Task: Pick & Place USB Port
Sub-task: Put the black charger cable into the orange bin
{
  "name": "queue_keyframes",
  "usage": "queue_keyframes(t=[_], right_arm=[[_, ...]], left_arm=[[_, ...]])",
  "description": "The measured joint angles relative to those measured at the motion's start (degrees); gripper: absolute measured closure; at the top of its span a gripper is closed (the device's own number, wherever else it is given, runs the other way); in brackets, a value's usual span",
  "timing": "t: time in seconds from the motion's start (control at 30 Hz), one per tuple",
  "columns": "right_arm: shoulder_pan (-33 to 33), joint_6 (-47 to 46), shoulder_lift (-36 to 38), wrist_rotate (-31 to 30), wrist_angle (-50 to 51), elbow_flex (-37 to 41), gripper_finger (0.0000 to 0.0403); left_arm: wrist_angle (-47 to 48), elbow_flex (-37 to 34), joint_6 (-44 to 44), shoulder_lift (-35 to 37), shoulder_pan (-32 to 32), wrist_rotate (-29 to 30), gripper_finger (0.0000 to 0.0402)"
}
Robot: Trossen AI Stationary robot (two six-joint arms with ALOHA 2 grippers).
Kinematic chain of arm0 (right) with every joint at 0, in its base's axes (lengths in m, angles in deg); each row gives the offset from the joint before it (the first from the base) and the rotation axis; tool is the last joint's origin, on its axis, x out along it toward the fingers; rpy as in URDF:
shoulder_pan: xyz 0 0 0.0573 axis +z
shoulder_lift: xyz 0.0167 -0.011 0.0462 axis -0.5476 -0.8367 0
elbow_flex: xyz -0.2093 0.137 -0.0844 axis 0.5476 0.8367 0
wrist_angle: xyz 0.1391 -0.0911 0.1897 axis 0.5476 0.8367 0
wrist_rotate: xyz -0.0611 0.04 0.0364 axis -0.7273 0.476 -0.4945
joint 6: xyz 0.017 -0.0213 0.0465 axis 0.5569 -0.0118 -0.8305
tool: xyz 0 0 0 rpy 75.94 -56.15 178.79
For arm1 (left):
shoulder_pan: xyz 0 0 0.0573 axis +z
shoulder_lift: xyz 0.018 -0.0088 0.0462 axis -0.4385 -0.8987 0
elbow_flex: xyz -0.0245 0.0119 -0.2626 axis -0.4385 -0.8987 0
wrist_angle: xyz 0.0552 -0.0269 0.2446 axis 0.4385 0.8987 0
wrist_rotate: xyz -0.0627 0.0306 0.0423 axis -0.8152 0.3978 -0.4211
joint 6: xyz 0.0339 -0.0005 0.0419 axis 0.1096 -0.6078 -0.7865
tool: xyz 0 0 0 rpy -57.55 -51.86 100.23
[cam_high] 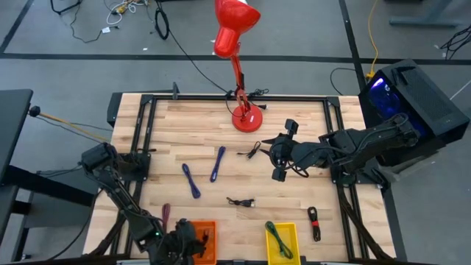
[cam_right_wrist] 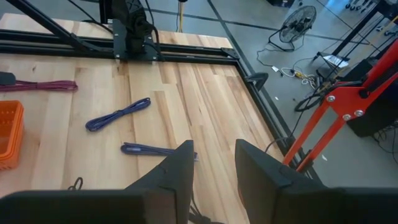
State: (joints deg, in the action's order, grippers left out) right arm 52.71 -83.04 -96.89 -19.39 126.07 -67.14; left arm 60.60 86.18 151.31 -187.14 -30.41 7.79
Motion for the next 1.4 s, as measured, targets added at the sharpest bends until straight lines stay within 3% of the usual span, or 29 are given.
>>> queue_keyframes(t=[0.23,0.5,0.97,1.13,1.4], right_arm=[[0.0,-0.3,0.0,0.3,-0.2,0.3,0.0285],[0.0,-0.6,0.0,1.5,0.4,4.3,0.0285],[0.0,-1.9,0.0,0.1,-4.2,9.1,0.0285],[0.0,-3.9,0.0,9.2,-10.0,14.9,0.0285],[0.2,-7.6,-1.1,20.0,-26.1,26.1,0.0285]], left_arm=[[3.1,0.0,-0.4,0.1,2.3,-0.1,0.0288],[3.3,0.0,3.4,0.1,1.5,-5.8,0.0272],[9.7,0.0,6.9,4.6,-1.3,2.9,0.0291],[15.5,0.0,4.4,6.9,0.6,5.8,0.0291],[23.7,0.0,-6.4,10.9,5.1,4.4,0.0291]])
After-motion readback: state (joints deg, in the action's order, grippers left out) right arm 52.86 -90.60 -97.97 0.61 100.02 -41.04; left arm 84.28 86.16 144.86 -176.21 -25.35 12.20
